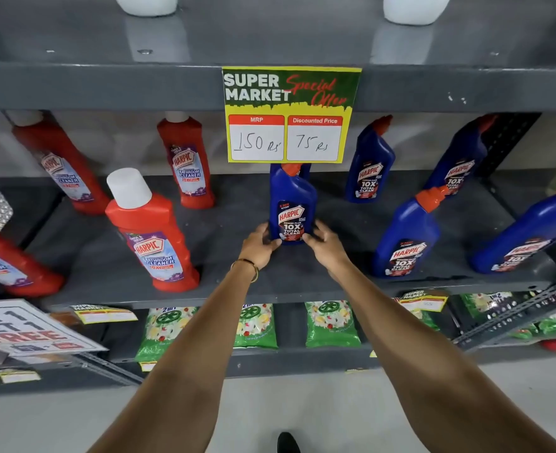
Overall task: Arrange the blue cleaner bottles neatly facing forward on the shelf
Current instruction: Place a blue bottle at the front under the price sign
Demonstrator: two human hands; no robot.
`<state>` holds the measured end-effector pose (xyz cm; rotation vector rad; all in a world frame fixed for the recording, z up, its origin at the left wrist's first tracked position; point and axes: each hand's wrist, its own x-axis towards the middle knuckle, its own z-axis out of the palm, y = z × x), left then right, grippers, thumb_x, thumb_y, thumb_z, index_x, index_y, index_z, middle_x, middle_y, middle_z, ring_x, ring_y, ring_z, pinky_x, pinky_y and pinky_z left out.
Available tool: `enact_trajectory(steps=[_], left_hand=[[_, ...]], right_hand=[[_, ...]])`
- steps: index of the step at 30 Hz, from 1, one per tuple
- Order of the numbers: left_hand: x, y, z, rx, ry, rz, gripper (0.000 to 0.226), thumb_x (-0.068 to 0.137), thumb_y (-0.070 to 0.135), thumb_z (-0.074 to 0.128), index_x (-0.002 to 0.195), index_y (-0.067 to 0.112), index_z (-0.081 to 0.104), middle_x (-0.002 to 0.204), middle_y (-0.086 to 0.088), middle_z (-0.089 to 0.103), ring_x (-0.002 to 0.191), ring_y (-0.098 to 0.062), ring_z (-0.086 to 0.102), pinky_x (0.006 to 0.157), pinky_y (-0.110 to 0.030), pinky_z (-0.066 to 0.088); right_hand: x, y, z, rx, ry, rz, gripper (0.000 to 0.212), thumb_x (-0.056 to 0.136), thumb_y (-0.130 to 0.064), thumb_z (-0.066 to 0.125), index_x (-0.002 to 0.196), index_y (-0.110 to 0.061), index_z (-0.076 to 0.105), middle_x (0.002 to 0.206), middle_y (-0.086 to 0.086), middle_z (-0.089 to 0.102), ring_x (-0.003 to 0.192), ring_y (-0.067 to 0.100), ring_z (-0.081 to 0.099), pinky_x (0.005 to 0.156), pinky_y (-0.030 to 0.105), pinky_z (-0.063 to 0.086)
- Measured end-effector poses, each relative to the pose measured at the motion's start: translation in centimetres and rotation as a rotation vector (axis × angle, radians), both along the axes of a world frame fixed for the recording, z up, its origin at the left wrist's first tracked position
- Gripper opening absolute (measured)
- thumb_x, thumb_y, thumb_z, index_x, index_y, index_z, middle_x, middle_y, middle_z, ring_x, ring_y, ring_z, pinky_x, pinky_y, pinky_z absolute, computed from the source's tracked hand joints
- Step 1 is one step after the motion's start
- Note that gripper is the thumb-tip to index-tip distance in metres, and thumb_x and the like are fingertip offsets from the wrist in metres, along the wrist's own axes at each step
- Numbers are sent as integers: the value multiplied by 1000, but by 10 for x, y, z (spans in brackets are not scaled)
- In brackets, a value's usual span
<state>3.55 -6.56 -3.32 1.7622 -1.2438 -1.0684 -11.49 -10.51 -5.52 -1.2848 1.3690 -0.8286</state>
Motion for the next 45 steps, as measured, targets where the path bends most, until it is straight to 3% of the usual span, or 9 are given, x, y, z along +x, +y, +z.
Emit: enact_trajectory(steps=[5, 19, 31, 39, 45], left_hand=[[-1, 7, 0, -16, 3, 35, 49, 89, 9, 55, 135, 6, 39, 135, -16, 53, 124, -26, 50, 103, -34, 40], [-8, 53, 1, -63, -42, 109, 37, 84, 22, 64, 115, 4, 57, 118, -17, 64, 108, -29, 60, 94, -40, 51], [-12, 77, 3, -38, -67, 102, 35, 84, 23, 65, 113, 4, 57, 117, -16, 65, 107, -27, 61, 91, -34, 50], [-15, 84, 7, -21, -77, 101, 37, 84, 23, 63, 115, 4, 55, 121, -17, 63, 110, -30, 59, 96, -45, 50], [-17, 87, 4, -10, -135, 115, 46, 84, 27, 63, 122, 4, 50, 126, -18, 59, 115, -31, 56, 95, -37, 46]], right_hand=[[1, 3, 1, 17, 24, -44, 53, 90, -16, 58, 140, -14, 38, 135, 11, 55, 123, 23, 53, 107, 42, 42], [-16, 54, 8, -37, 141, -56, 39, 87, -19, 61, 124, -8, 52, 115, 17, 65, 103, 27, 63, 95, 49, 50], [-21, 82, 15, -25, 173, -40, 40, 87, -21, 61, 124, -10, 52, 118, 16, 65, 108, 30, 62, 95, 48, 51], [-22, 90, 19, -35, 184, -32, 39, 87, -21, 62, 122, -9, 52, 117, 16, 65, 106, 30, 63, 94, 47, 52], [-24, 95, 18, -75, 272, -3, 45, 88, -21, 60, 129, -7, 49, 121, 14, 65, 113, 28, 59, 95, 36, 45]])
